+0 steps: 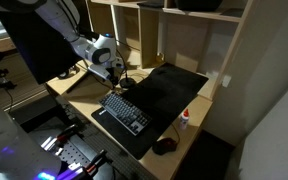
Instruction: Press the escape key on the keyboard
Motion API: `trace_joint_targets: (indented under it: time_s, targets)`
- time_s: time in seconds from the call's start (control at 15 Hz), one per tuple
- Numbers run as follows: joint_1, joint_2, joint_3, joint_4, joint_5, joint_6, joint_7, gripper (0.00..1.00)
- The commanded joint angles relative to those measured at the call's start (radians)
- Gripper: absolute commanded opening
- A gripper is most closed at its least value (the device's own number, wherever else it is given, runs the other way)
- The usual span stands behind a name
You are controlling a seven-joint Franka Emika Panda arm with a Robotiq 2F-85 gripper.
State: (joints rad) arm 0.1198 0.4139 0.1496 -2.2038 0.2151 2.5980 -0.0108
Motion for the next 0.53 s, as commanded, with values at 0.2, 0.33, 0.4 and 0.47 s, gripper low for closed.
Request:
trace_joint_targets:
  time_s: [0.2, 0.33, 0.4, 0.47]
  targets:
    - [-0.007, 0.022, 0.008, 0.008, -0.007, 0.014, 0.015, 1.0]
    - [-0.007, 0.023, 0.009, 0.007, -0.004, 0.028, 0.017, 1.0]
    - [-0.008, 0.023, 0.01, 0.007, -0.001, 0.026, 0.018, 1.0]
    - [-0.001, 0.02, 0.001, 0.007, -0.011, 0.016, 0.032, 1.0]
